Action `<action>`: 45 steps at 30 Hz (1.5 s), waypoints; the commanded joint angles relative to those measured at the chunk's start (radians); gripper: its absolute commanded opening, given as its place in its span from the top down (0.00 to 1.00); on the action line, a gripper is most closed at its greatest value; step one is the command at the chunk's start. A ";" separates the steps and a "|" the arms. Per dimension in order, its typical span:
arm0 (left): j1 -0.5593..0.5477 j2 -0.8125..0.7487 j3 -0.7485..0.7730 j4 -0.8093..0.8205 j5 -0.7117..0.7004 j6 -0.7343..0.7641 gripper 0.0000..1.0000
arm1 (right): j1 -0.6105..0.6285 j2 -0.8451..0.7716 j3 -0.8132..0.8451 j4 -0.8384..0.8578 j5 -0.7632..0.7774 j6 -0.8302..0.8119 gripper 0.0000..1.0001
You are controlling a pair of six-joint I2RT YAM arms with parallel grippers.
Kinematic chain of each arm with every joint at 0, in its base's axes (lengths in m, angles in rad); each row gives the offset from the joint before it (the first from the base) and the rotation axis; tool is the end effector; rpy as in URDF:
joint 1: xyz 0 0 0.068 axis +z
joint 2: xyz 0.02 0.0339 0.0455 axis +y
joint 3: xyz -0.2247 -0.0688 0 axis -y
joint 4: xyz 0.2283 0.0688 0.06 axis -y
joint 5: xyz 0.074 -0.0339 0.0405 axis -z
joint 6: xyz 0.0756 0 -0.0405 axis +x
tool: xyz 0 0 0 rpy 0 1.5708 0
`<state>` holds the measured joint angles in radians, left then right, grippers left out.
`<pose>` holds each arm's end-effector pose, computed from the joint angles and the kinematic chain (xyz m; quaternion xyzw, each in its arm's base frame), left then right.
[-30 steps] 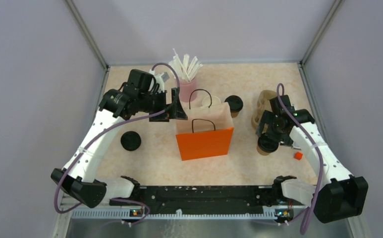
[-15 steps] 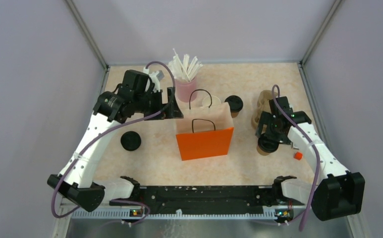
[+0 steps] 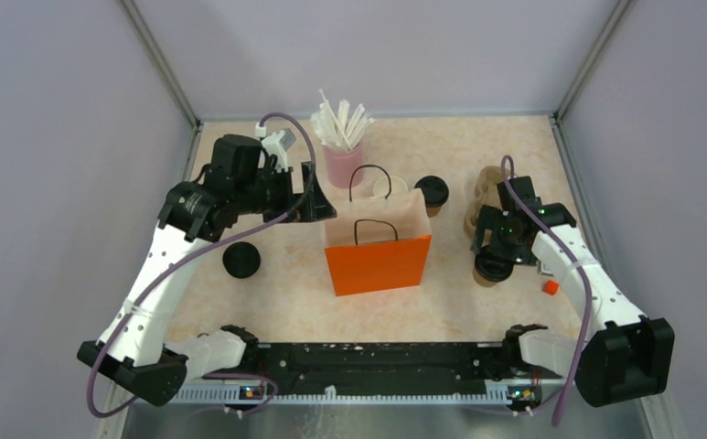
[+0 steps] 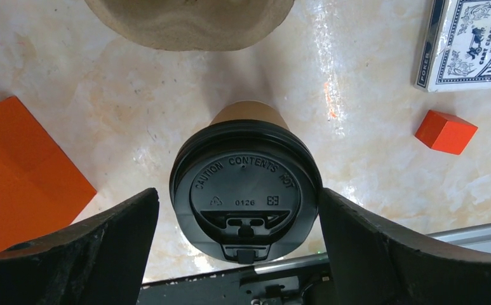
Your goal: Pack the takeout coffee
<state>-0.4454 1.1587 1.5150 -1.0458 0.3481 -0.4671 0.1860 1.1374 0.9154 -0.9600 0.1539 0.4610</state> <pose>0.2009 -0.1245 0.3630 0.0642 0.8916 -0.3257 0.3081 0.2163 0.0289 0.1881 0.1488 0.9670 -0.0103 0.2066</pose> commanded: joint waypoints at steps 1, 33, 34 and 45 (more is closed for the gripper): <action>0.006 -0.002 -0.020 0.055 0.029 0.019 0.02 | -0.012 -0.004 0.065 -0.051 -0.035 -0.022 0.07; 0.005 -0.021 -0.061 0.070 0.040 0.020 0.01 | -0.010 -0.071 0.022 -0.013 -0.074 -0.038 0.13; 0.006 -0.021 -0.061 0.070 0.040 0.019 0.01 | -0.007 -0.070 0.016 -0.015 -0.074 -0.035 0.13; 0.005 -0.024 -0.073 0.079 0.042 0.017 0.01 | 0.106 -0.017 0.023 -0.033 0.044 -0.008 0.18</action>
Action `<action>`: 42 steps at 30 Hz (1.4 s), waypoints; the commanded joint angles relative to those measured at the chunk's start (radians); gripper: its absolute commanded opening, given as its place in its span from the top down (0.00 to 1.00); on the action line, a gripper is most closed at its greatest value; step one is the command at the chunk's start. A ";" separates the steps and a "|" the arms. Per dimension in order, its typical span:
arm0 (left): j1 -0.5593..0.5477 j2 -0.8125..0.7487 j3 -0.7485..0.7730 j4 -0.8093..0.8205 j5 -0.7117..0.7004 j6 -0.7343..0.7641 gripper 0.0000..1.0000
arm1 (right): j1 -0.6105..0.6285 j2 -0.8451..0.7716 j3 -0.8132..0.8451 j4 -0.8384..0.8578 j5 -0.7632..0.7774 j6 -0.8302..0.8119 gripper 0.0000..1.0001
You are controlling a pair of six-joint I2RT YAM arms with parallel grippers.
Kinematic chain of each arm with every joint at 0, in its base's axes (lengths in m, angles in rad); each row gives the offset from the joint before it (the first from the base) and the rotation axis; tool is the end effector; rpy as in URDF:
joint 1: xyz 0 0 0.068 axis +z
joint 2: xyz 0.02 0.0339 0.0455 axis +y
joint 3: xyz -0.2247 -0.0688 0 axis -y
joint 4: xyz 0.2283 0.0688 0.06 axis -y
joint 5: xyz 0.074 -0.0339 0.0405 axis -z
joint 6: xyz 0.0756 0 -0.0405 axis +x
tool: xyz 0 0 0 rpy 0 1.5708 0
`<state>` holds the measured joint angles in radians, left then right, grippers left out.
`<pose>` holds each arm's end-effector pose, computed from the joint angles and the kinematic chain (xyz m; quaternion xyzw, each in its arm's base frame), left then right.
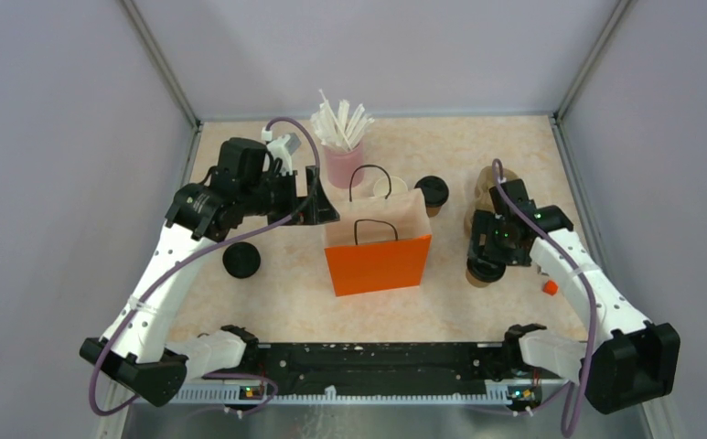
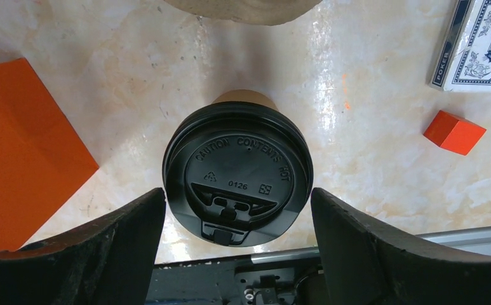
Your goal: Pack the takeout coffee
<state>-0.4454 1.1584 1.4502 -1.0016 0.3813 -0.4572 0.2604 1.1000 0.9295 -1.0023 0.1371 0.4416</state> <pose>0.2051 -0.1291 0.3485 0.0738 0.8927 -0.3337 0.2936 0.2065 0.0443 0.1969 0.1020 0.9727 0.0048 0.2083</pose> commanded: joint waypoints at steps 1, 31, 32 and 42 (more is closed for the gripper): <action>0.005 -0.024 -0.008 0.032 0.007 0.008 0.01 | 0.035 0.024 0.007 0.011 0.064 0.013 0.18; 0.007 0.001 -0.008 0.011 0.010 -0.019 0.14 | 0.045 0.010 0.014 0.027 0.041 -0.018 0.26; 0.007 0.003 -0.004 0.013 0.003 -0.023 0.15 | 0.046 0.007 0.035 0.010 0.039 -0.024 0.27; 0.005 0.044 0.018 0.000 -0.009 -0.017 0.24 | 0.047 0.001 0.431 -0.186 0.024 -0.104 0.29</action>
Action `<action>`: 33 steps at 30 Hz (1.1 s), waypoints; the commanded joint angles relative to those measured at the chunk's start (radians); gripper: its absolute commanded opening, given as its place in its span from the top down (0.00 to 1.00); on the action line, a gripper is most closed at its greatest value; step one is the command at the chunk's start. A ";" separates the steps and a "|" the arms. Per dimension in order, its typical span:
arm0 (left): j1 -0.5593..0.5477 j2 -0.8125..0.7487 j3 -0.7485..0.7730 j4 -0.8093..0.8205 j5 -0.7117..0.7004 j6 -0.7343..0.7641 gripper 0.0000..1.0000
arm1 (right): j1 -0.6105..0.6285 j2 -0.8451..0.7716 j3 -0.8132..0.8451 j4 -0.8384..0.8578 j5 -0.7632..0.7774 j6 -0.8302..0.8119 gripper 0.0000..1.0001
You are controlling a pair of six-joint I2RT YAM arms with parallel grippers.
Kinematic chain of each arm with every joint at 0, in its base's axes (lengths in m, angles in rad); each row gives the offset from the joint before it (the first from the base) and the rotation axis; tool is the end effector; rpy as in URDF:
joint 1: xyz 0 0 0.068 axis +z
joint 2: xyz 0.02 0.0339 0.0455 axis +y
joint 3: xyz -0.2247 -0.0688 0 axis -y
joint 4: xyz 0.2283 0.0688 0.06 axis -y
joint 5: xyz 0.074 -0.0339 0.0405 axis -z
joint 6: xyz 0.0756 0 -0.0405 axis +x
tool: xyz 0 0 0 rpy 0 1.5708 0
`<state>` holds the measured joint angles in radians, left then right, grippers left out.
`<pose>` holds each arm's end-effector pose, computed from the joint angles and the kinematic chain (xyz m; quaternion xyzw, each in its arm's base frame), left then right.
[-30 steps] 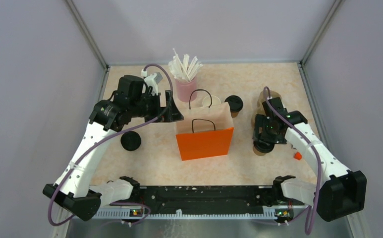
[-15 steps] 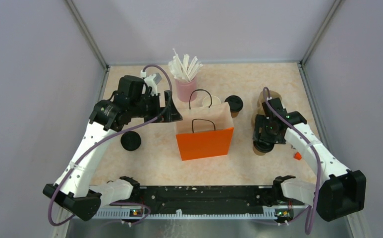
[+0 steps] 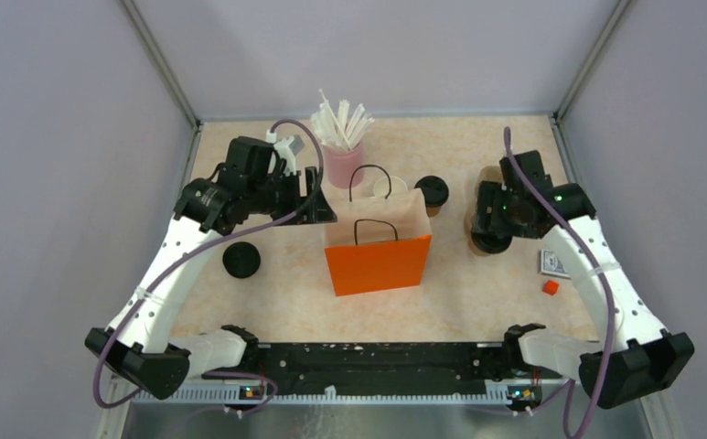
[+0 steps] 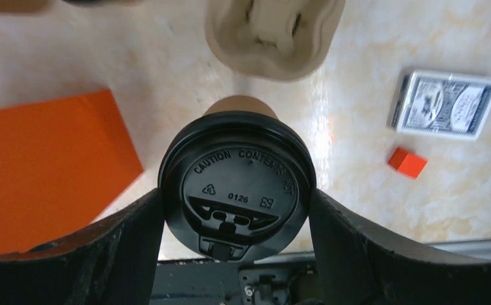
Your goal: Pack the takeout coffee
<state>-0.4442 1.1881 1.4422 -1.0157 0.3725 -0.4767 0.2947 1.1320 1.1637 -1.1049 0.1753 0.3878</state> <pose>0.2108 -0.1308 0.3377 0.0582 0.9044 -0.3244 0.2709 0.2159 0.0518 0.2537 0.0665 0.9634 0.0021 0.2595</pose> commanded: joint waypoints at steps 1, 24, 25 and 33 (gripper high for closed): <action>0.004 0.018 0.024 0.009 -0.001 0.001 0.26 | 0.014 -0.025 0.256 -0.099 -0.026 -0.063 0.29; -0.022 -0.022 -0.136 0.265 0.144 0.069 0.92 | 0.398 0.015 0.662 0.013 -0.366 -0.222 0.34; -0.022 -0.029 -0.146 0.283 0.159 0.076 0.93 | 0.431 0.014 0.651 0.009 -0.341 -0.226 0.34; -0.025 -0.072 -0.147 0.325 0.204 0.136 0.94 | 0.701 0.042 0.598 0.020 -0.030 -0.283 0.34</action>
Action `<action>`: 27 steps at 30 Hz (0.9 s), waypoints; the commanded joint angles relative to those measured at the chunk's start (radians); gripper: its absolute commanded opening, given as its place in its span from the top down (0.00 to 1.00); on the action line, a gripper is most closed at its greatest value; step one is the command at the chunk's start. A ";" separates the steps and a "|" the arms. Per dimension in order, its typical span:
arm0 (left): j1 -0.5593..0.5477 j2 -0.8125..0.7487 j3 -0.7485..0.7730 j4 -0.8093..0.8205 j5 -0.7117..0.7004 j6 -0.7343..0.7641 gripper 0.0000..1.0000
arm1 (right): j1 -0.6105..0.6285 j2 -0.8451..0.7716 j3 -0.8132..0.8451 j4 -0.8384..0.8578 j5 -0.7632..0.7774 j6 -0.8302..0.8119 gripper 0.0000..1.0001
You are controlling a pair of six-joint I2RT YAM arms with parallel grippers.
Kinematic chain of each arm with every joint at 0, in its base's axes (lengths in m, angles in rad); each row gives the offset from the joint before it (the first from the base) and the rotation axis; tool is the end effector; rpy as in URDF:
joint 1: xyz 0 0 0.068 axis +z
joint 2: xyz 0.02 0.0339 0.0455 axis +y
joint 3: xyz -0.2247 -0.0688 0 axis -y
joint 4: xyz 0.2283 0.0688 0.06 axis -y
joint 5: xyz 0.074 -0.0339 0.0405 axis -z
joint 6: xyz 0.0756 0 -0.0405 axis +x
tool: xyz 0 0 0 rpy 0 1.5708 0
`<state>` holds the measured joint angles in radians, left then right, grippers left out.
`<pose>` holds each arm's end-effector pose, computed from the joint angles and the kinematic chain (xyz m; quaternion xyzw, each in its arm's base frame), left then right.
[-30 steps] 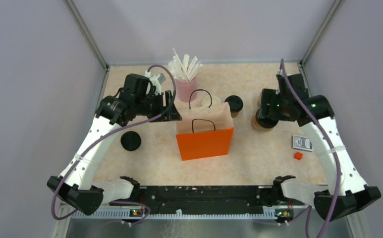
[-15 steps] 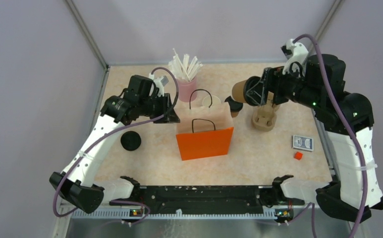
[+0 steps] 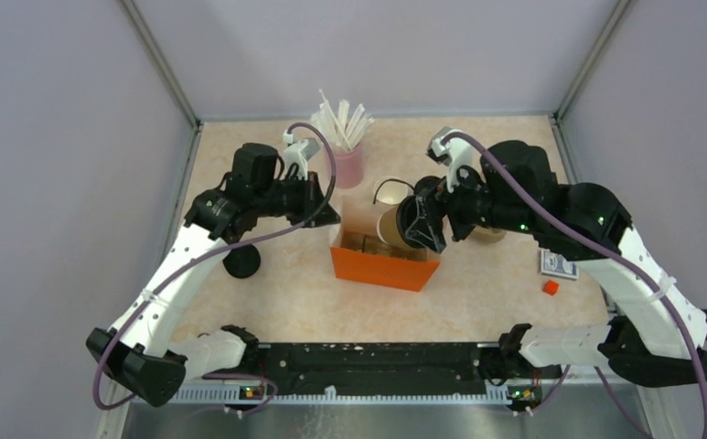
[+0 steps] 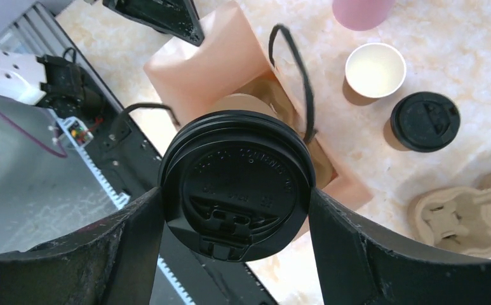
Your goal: Pack the takeout coffee
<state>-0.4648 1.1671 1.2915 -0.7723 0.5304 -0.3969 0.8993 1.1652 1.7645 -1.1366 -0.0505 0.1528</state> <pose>0.2169 -0.1515 0.3240 0.1460 0.8596 -0.3927 0.2924 0.1304 0.1703 0.4218 -0.3285 0.8048 0.2670 0.4161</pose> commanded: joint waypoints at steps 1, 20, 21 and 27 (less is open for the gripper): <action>-0.005 -0.057 -0.002 0.085 0.050 0.066 0.94 | 0.120 0.014 -0.008 0.069 0.228 -0.061 0.34; -0.005 -0.161 -0.116 0.160 -0.011 0.033 0.59 | 0.266 0.109 -0.177 0.259 0.263 -0.263 0.34; -0.005 -0.163 -0.102 0.139 -0.024 0.021 0.47 | 0.276 0.117 -0.172 0.256 0.265 -0.265 0.34; -0.005 -0.210 -0.068 -0.027 -0.142 -0.022 0.31 | 0.331 0.130 -0.177 0.264 0.282 -0.257 0.34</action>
<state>-0.4656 1.0138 1.1763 -0.7132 0.4667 -0.3775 1.1881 1.2991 1.5711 -0.9222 0.2153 -0.0956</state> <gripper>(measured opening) 0.670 0.746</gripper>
